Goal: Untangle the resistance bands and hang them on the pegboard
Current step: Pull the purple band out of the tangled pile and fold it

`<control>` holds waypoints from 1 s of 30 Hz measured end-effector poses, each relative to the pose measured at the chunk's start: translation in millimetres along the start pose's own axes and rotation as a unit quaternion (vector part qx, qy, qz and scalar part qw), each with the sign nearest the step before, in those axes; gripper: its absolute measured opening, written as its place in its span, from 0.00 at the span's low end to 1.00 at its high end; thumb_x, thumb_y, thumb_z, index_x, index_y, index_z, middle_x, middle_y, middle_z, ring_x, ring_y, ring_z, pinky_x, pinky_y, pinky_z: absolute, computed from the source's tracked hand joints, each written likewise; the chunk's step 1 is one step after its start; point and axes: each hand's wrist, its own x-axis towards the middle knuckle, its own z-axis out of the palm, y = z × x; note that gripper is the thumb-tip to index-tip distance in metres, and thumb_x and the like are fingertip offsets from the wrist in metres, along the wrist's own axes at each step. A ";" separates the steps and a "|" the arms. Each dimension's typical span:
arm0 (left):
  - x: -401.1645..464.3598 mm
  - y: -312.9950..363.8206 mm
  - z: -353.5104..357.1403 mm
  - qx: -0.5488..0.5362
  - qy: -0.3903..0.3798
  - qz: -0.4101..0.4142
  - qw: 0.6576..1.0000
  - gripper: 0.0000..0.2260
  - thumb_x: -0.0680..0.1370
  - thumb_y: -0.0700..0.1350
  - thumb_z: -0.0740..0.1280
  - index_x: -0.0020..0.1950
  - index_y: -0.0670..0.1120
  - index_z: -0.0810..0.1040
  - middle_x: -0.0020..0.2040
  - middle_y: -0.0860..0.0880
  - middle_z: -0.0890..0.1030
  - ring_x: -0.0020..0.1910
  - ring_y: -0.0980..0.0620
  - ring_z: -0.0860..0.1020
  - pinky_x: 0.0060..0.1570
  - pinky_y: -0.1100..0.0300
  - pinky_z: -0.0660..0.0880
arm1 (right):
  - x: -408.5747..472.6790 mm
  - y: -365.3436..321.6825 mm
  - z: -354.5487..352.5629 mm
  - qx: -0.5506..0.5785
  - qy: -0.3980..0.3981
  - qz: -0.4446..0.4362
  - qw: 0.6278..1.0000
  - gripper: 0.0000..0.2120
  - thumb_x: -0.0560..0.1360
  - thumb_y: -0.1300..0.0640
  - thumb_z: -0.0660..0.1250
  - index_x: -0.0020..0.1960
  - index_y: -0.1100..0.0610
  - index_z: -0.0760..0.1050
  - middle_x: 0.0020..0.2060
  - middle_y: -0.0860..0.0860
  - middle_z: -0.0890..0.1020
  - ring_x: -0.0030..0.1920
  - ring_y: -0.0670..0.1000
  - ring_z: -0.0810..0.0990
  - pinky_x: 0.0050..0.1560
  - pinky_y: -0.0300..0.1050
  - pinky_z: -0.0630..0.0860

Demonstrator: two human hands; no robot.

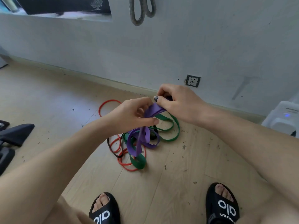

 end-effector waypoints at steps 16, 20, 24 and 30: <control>-4.0 -10.9 0.4 0.029 -0.027 -0.034 0.999 0.10 0.77 0.57 0.72 0.45 0.52 0.75 0.36 0.53 0.76 0.33 0.53 0.74 0.37 0.55 0.74 | -4.4 16.1 -34.9 -0.128 0.074 0.052 0.988 0.09 0.82 0.51 0.62 0.48 0.52 0.79 0.39 0.47 0.82 0.40 0.50 0.79 0.43 0.46 0.72; -7.4 2.9 -0.1 0.003 -0.013 -0.004 1.000 0.13 0.73 0.62 0.69 0.49 0.55 0.77 0.42 0.47 0.82 0.42 0.41 0.80 0.44 0.41 0.79 | -5.4 22.3 -26.3 -0.212 -0.018 0.087 0.973 0.14 0.82 0.57 0.58 0.60 0.50 0.81 0.55 0.49 0.85 0.58 0.55 0.81 0.64 0.51 0.72; -0.6 14.5 4.0 0.037 0.001 0.025 0.999 0.10 0.78 0.53 0.72 0.48 0.48 0.77 0.37 0.47 0.79 0.36 0.46 0.75 0.40 0.43 0.75 | -8.0 1.5 -2.5 -0.014 -0.001 0.035 0.999 0.16 0.84 0.59 0.56 0.65 0.50 0.79 0.57 0.46 0.84 0.59 0.47 0.80 0.64 0.46 0.73; 5.5 18.8 9.5 0.024 0.003 0.033 0.999 0.07 0.76 0.49 0.74 0.50 0.49 0.79 0.41 0.49 0.83 0.40 0.49 0.80 0.44 0.49 0.79 | -9.7 -4.3 13.5 0.058 -0.015 0.049 0.997 0.17 0.85 0.45 0.55 0.41 0.50 0.72 0.37 0.47 0.80 0.36 0.44 0.75 0.38 0.37 0.69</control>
